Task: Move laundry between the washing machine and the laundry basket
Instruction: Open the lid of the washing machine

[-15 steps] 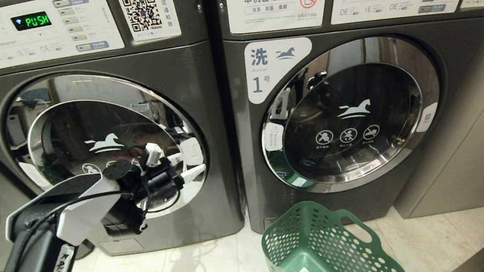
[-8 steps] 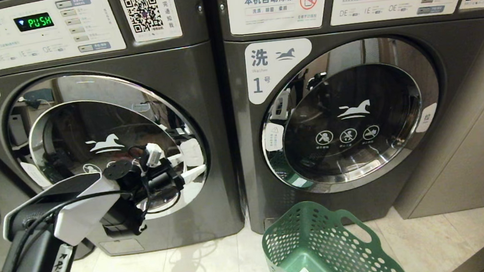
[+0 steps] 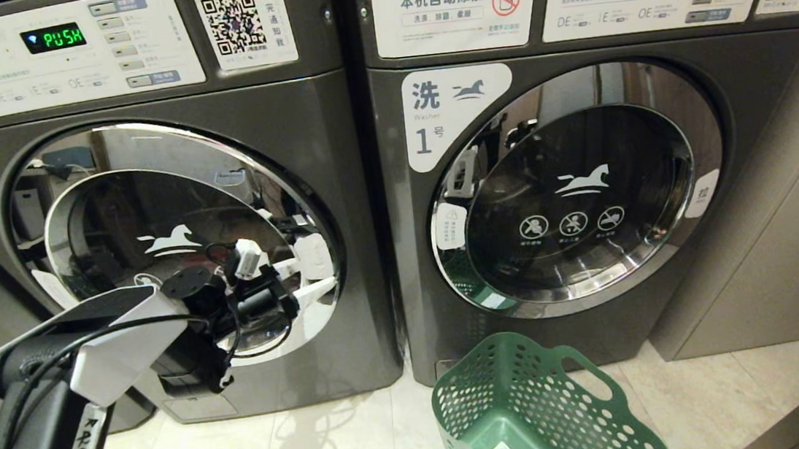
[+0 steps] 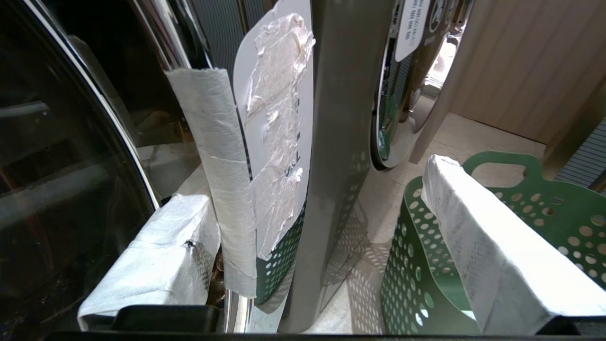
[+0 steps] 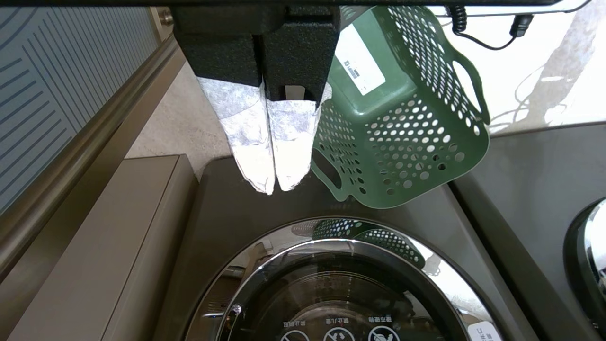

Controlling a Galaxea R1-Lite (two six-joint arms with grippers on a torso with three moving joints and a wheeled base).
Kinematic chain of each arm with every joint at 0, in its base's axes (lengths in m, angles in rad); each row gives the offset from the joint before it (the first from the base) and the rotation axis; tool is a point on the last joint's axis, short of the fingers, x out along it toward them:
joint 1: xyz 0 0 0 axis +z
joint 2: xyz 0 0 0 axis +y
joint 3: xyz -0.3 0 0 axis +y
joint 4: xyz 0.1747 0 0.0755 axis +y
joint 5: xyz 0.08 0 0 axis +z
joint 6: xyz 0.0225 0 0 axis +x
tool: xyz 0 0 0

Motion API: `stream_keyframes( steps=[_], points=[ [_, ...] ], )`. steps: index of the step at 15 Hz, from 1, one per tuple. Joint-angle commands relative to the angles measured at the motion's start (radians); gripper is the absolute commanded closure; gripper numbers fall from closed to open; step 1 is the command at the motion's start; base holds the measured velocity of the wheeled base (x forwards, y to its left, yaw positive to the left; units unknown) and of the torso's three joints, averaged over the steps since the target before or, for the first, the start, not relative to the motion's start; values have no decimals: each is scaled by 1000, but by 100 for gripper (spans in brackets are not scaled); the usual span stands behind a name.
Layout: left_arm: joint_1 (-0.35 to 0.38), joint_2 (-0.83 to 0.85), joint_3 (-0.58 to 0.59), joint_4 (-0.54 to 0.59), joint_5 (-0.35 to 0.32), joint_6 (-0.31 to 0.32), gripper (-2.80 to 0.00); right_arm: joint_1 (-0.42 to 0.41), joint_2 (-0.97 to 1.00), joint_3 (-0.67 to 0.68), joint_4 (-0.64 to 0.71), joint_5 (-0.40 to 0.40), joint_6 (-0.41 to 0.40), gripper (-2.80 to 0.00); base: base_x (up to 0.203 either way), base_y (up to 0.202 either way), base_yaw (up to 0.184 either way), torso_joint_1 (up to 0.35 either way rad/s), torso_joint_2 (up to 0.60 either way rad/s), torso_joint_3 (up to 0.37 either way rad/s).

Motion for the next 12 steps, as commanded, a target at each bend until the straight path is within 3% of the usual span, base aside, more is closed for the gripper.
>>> stream_keyframes(
  steps=[1, 12],
  points=[
    [27, -11, 5, -8, 5, -1, -280, 0, 1, 0, 0, 0, 0, 0, 0, 0, 0, 0, 0, 0],
    [92, -20, 54, -8, -2, 3, -280, 0, 1, 0, 0, 0, 0, 0, 0, 0, 0, 0, 0, 0]
  ],
)
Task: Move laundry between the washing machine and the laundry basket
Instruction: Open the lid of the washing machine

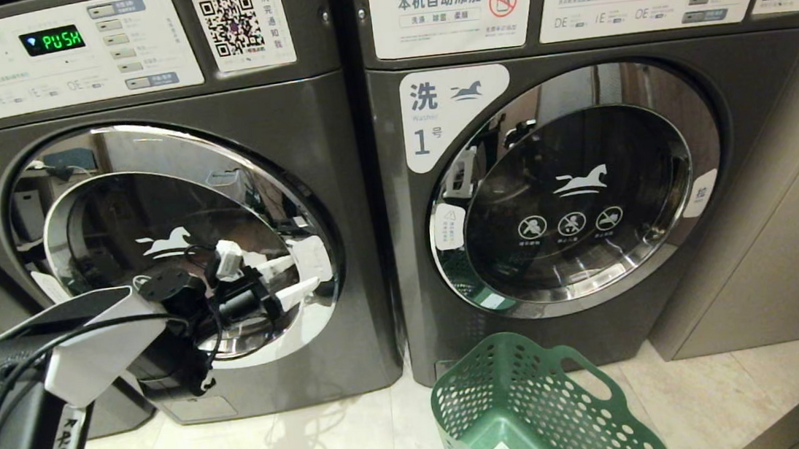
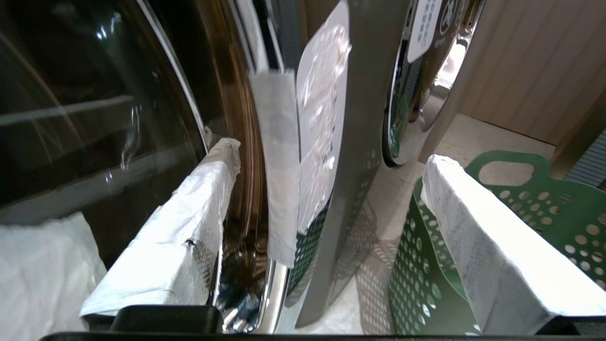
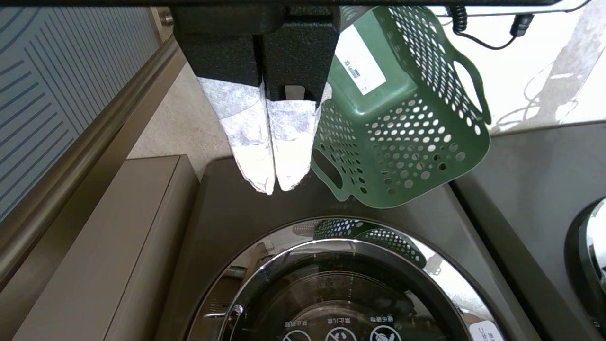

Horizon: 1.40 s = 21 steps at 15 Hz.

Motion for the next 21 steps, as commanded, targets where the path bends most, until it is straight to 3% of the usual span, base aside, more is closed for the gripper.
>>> stream_keyframes(
  steps=[1, 6, 11, 15, 17, 19, 21],
  points=[
    [6, -17, 44, -7, -9, 6, -280, 0, 1, 0, 0, 0, 1, 0, 0, 0, 0, 0, 0, 0],
    [43, -84, 161, -7, -12, 43, -280, 0, 1, 0, 0, 0, 1, 0, 0, 0, 0, 0, 0, 0],
    [110, -191, 351, -7, -14, 89, -280, 0, 1, 0, 0, 0, 1, 0, 0, 0, 0, 0, 0, 0],
    [203, -416, 523, -7, -7, 100, -280, 0, 1, 0, 0, 0, 1, 0, 0, 0, 0, 0, 0, 0],
    [323, -574, 629, -7, 3, 100, -280, 0, 1, 0, 0, 0, 1, 0, 0, 0, 0, 0, 0, 0],
    [539, -723, 723, -7, 12, 94, -280, 0, 1, 0, 0, 0, 1, 0, 0, 0, 0, 0, 0, 0],
    [770, -877, 770, -7, 21, 33, -280, 0, 1, 0, 0, 0, 1, 0, 0, 0, 0, 0, 0, 0]
  ],
)
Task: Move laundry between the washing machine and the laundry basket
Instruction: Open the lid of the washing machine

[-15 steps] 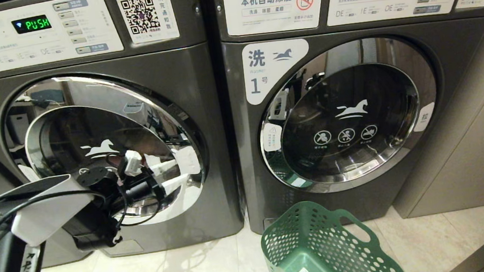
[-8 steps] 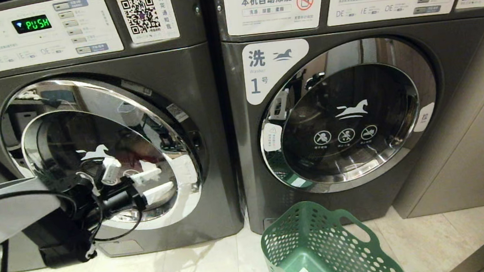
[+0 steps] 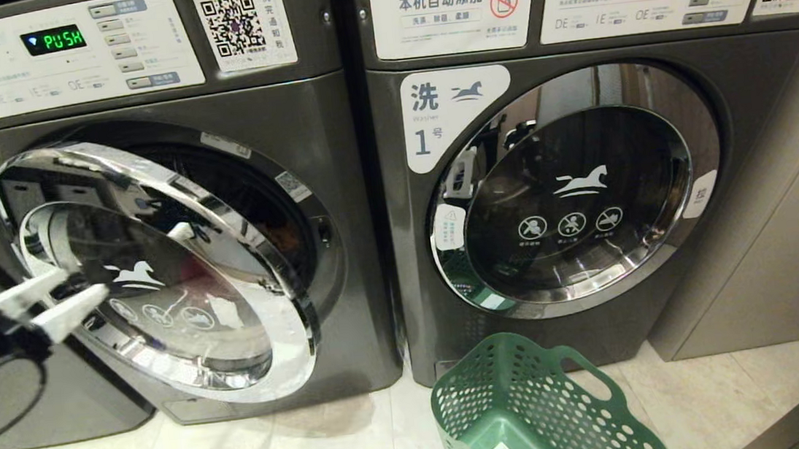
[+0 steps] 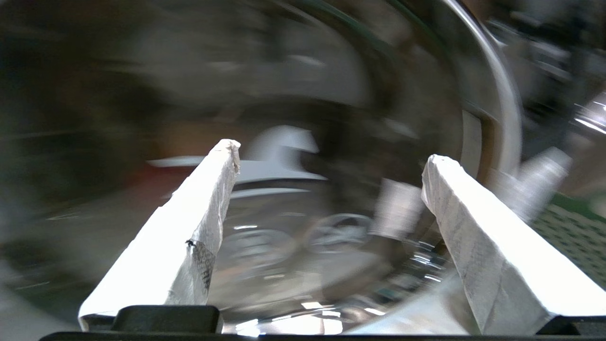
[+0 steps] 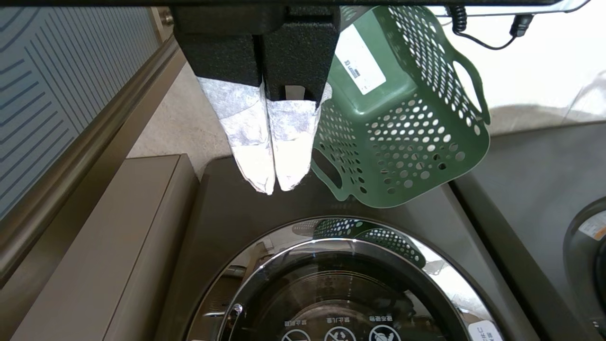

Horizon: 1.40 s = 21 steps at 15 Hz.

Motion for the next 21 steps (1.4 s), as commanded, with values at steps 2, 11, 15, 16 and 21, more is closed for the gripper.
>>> stream_keyframes(
  steps=[2, 11, 15, 16, 21],
  points=[
    [333, -368, 49, -8, 37, -166, -280, 0, 1, 0, 0, 0, 0, 0, 0, 0, 0, 0, 0, 0],
    [431, -1002, -119, 371, 207, -482, -280, 0, 1, 0, 0, 0, 0, 0, 0, 0, 0, 0, 0, 0],
    [326, -1097, -239, 698, 234, -417, -280, 0, 1, 0, 0, 0, 0, 0, 0, 0, 0, 0, 0, 0],
    [296, -1109, -279, 827, 263, -378, -280, 0, 1, 0, 0, 0, 0, 0, 0, 0, 0, 0, 0, 0],
    [-53, -1113, -410, 1398, 581, 21, 0, 0, 1, 0, 0, 0, 0, 0, 0, 0, 0, 0, 0, 0]
  ],
)
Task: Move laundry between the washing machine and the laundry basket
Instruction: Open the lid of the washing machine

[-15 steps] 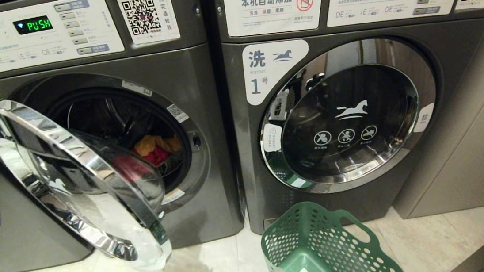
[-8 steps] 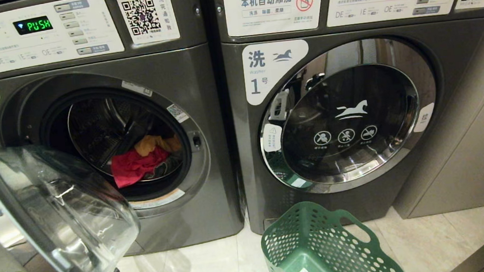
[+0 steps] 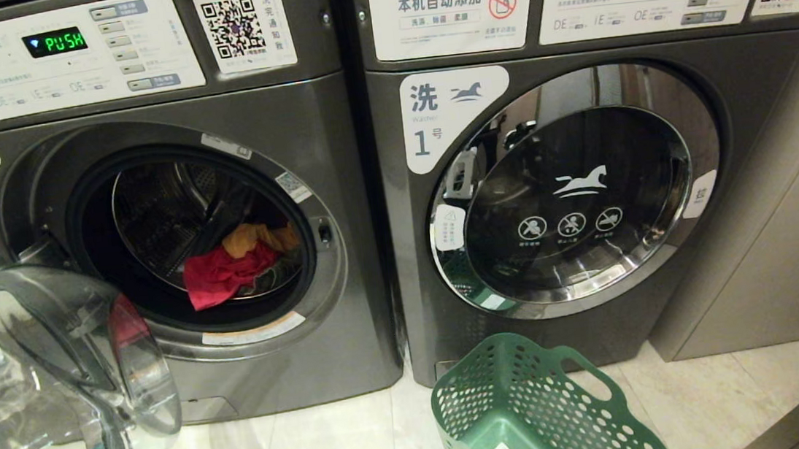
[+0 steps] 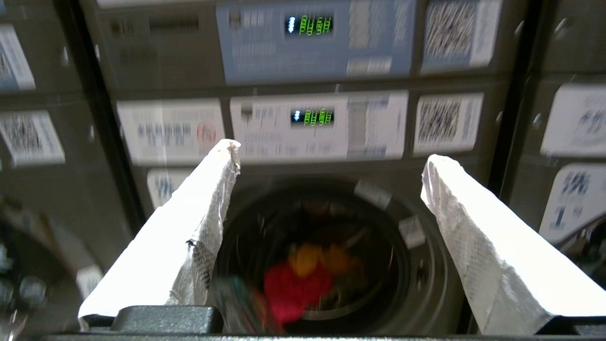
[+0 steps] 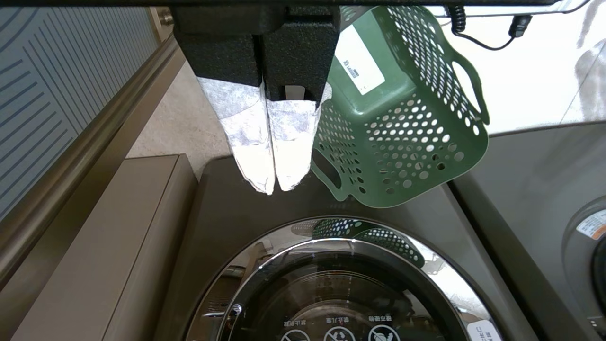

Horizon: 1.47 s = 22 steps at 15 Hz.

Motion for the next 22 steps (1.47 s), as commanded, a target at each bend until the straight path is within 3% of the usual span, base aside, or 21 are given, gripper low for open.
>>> stream_keyframes(
  steps=[1, 2, 5, 6, 7, 8, 11, 14, 17, 22],
  points=[
    [-207, 31, -15, 168, 216, 128, 0, 0, 1, 0, 0, 0, 0, 0, 0, 0, 0, 0, 0, 0],
    [-273, 69, -8, 182, 338, 146, 0, 0, 1, 0, 0, 0, 0, 0, 0, 0, 0, 0, 0, 0],
    [-374, 217, -7, 199, 482, 168, 0, 0, 1, 0, 0, -1, 0, 0, 0, 0, 0, 0, 0, 0],
    [-387, 247, -9, 208, 562, 174, 0, 0, 1, 0, 0, 0, 0, 0, 0, 0, 0, 0, 0, 0],
    [-397, 279, -10, 240, 705, 182, 0, 0, 1, 0, 0, -2, 0, 0, 0, 0, 0, 0, 0, 0],
    [-412, 317, -17, 327, 848, 193, 0, 0, 1, 0, 0, 0, 0, 0, 0, 0, 0, 0, 0, 0],
    [-450, 410, -105, 641, 1054, 192, 0, 0, 1, 0, 0, 0, 0, 0, 0, 0, 0, 0, 0, 0],
    [-449, 475, -125, 712, 1201, 109, 0, 0, 1, 0, 0, 0, 0, 0, 0, 0, 0, 0, 0, 0],
    [-420, 510, -124, 741, 1343, 79, 0, 0, 1, 0, 0, 0, 0, 0, 0, 0, 0, 0, 0, 0],
    [-289, 586, -144, 723, 1416, 43, 0, 0, 1, 0, 0, 0, 0, 0, 0, 0, 0, 0, 0, 0]
  ],
)
